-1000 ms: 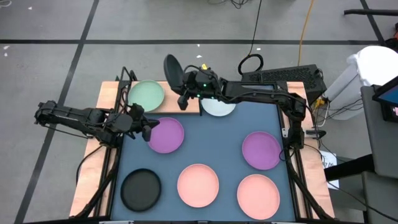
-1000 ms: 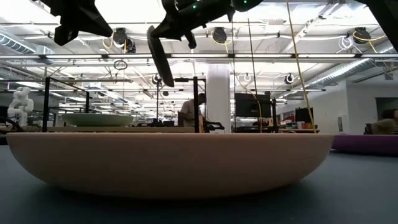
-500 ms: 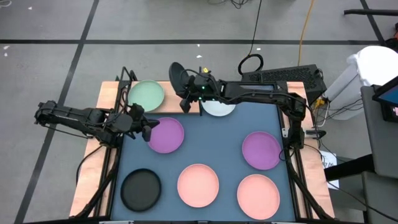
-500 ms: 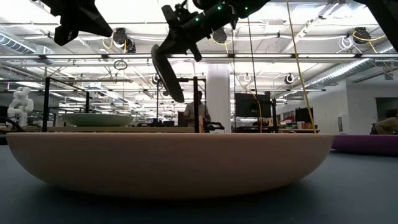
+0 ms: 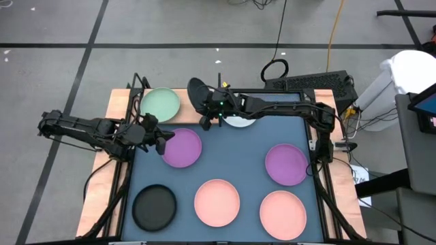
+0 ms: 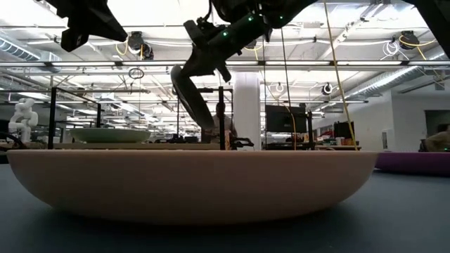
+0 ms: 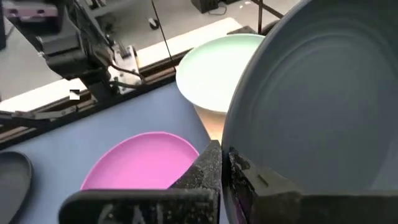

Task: Place and stack plates onto a shelf
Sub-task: Put the top black plate on the shelf

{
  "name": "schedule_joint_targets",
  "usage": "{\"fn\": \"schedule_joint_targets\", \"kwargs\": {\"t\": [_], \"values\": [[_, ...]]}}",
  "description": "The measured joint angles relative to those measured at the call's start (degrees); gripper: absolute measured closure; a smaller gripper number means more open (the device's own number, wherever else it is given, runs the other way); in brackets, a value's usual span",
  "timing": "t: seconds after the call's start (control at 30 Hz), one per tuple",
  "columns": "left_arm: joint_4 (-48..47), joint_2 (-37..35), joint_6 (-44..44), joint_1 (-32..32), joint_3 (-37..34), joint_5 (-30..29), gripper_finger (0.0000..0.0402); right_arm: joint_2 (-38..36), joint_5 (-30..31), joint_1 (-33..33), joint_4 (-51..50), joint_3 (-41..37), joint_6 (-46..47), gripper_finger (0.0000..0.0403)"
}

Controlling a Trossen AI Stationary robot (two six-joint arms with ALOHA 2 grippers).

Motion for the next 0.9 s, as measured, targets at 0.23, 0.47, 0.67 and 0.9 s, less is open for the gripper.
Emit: {"fn": "schedule_joint_targets", "kwargs": {"t": [0.23, 0.47, 0.67, 0.9], "values": [[0.0, 0.0, 0.2, 0.0, 0.0, 0.3, 0.0364, 0.0, 0.0, 0.2, 0.1, -0.3, -2.7, 0.0403], [0.0, 0.0, 0.5, 0.0, 0.0, 0.3, 0.0364, 0.0, 0.1, 0.0, 0.0, -0.3, -5.0, 0.0403], [0.0, 0.0, 0.6, 0.0, 0.0, 0.3, 0.0364, 0.6, -0.1, 0.0, 0.3, -0.3, -9.6, 0.0403], [-1.1, 0.0, 0.2, 0.0, 0.0, 0.3, 0.0364, 2.7, 0.1, 0.1, -0.5, -0.3, -12.6, 0.0403]]}}
